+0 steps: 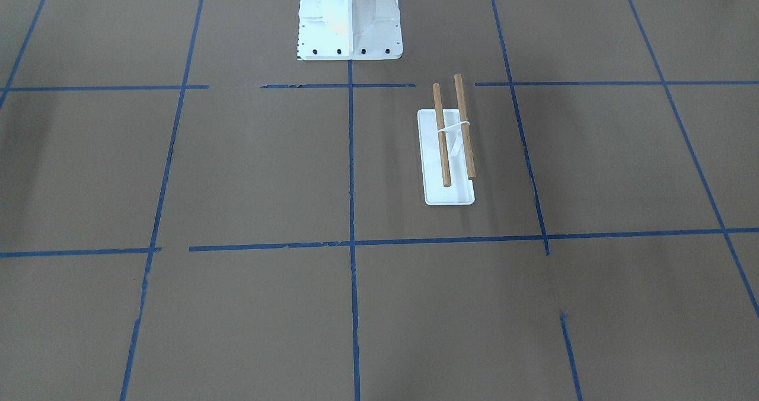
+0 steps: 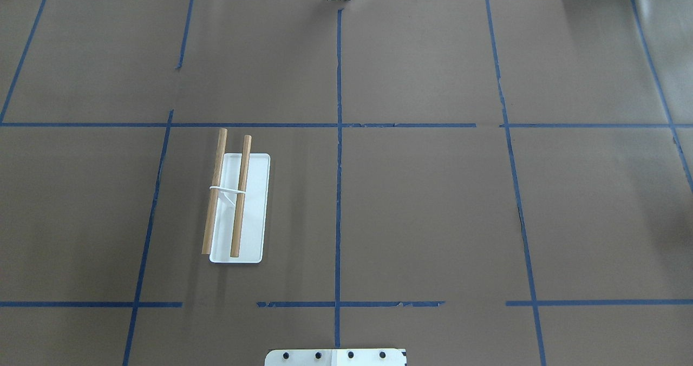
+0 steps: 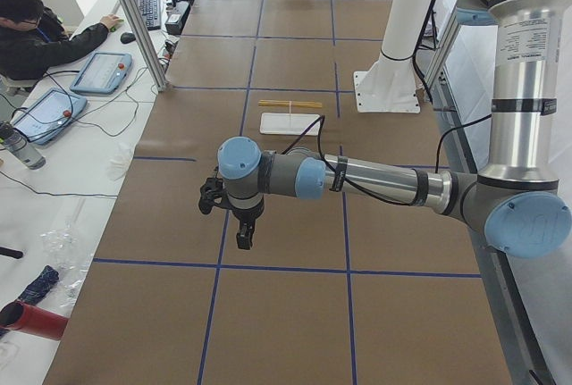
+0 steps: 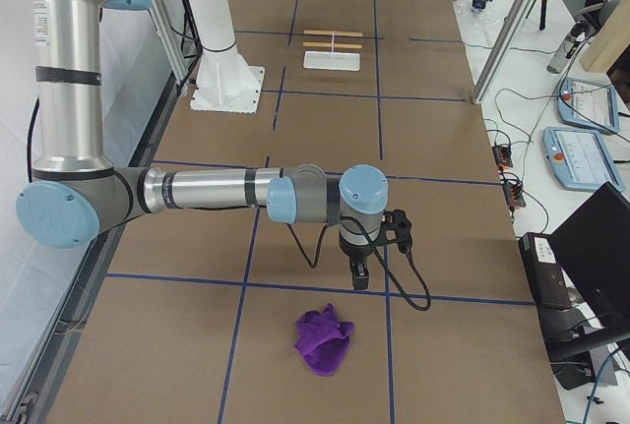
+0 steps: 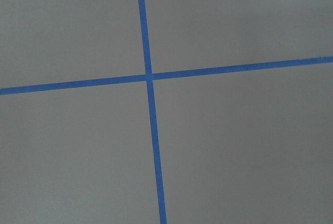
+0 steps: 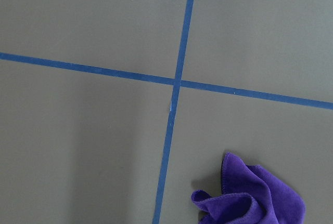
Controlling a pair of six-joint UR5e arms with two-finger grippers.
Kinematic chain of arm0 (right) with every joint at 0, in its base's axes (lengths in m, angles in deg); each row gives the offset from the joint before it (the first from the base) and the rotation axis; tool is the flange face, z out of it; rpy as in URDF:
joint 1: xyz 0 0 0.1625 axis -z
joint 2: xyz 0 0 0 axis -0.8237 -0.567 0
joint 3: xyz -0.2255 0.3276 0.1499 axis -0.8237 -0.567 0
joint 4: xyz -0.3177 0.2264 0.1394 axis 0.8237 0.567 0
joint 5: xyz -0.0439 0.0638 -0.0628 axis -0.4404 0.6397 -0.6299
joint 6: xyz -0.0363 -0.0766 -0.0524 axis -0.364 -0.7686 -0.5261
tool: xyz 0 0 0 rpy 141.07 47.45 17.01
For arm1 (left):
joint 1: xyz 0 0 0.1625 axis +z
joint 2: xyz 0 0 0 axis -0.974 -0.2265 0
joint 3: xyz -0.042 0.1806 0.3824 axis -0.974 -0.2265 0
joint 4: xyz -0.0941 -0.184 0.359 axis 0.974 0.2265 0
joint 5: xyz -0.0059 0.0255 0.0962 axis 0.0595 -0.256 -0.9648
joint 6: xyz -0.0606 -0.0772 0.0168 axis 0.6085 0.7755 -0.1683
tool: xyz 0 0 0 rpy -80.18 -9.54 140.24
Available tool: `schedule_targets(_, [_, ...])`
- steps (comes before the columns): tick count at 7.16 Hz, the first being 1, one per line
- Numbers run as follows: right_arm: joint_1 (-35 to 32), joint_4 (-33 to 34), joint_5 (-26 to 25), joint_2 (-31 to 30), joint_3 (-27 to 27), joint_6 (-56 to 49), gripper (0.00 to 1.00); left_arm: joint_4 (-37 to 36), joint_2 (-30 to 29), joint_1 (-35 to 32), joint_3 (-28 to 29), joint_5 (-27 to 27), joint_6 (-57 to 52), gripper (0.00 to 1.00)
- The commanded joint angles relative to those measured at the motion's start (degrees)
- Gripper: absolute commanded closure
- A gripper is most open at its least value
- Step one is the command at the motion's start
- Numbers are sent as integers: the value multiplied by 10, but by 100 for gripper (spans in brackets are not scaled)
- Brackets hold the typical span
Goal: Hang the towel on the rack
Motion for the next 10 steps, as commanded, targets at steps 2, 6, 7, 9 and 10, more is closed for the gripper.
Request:
schedule_targets(2, [0,-1,0,3,2,-1,0,-2,1,0,-6,0,1,0])
schedule_targets(6, [-1,0,69,-10,16,1,0,5,-34,3,-9,4,1,0])
schedule_targets(7, [-1,0,67,-8,18,1,0,7,-75,4,8,5,3,0])
schedule_targets(9, [0,-1,64,-4,37,-10,0,28,-79,4,4,4,-1,0])
schedule_targets(10, [4,-1,63,-3,56,-12,0,101,-70,3,8,5,3,0])
